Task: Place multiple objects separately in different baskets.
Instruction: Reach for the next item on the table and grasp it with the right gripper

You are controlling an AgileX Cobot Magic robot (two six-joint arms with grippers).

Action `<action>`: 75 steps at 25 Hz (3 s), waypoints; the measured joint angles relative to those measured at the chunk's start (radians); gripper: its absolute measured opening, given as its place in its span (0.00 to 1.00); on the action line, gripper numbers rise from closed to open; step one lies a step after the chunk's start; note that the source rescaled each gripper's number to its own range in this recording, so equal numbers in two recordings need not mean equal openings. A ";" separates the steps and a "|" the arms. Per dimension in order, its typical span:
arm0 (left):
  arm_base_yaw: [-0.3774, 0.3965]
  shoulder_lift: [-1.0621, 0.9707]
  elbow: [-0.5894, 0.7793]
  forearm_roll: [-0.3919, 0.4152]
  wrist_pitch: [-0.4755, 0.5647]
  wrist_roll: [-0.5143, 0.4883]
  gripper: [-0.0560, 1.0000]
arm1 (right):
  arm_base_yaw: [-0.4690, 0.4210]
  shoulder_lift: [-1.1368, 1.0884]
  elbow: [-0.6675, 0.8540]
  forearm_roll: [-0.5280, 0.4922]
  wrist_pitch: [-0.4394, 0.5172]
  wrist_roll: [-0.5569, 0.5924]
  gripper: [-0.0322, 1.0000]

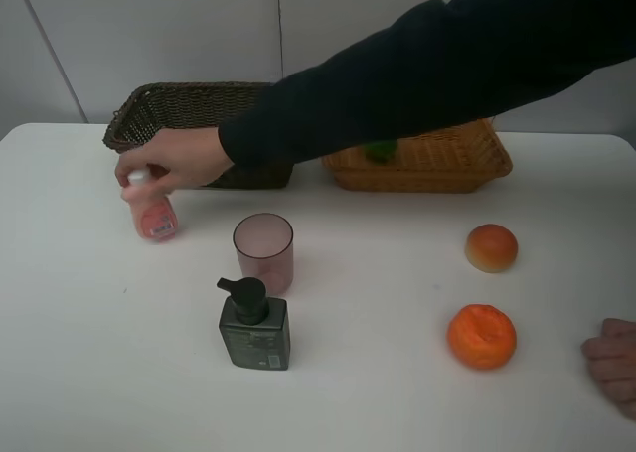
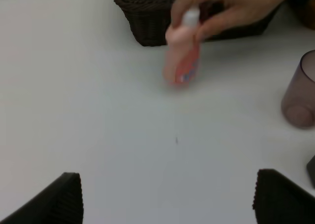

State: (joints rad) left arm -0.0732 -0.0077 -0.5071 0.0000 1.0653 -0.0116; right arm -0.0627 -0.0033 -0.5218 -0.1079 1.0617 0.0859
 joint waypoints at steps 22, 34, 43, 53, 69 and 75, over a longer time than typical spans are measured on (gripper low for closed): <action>0.000 0.000 0.000 0.000 0.000 0.000 0.90 | 0.000 0.000 0.000 0.000 0.000 0.000 0.80; 0.000 0.000 0.000 0.000 0.000 0.000 0.90 | 0.000 0.000 0.000 0.000 0.000 0.000 0.80; 0.000 0.000 0.000 0.000 0.000 0.000 0.90 | 0.000 0.000 0.000 0.000 0.000 0.000 0.80; 0.000 0.000 0.000 0.000 0.000 0.000 0.90 | 0.000 0.000 0.000 0.000 0.000 0.000 0.80; 0.000 0.000 0.000 0.000 0.000 0.000 0.90 | 0.000 0.000 0.000 0.000 0.000 0.000 0.80; 0.000 0.000 0.000 0.000 0.000 0.000 0.90 | 0.000 0.000 0.000 0.000 0.000 0.000 0.80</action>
State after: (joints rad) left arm -0.0732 -0.0077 -0.5071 0.0000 1.0653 -0.0116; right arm -0.0627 -0.0033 -0.5218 -0.1079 1.0617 0.0859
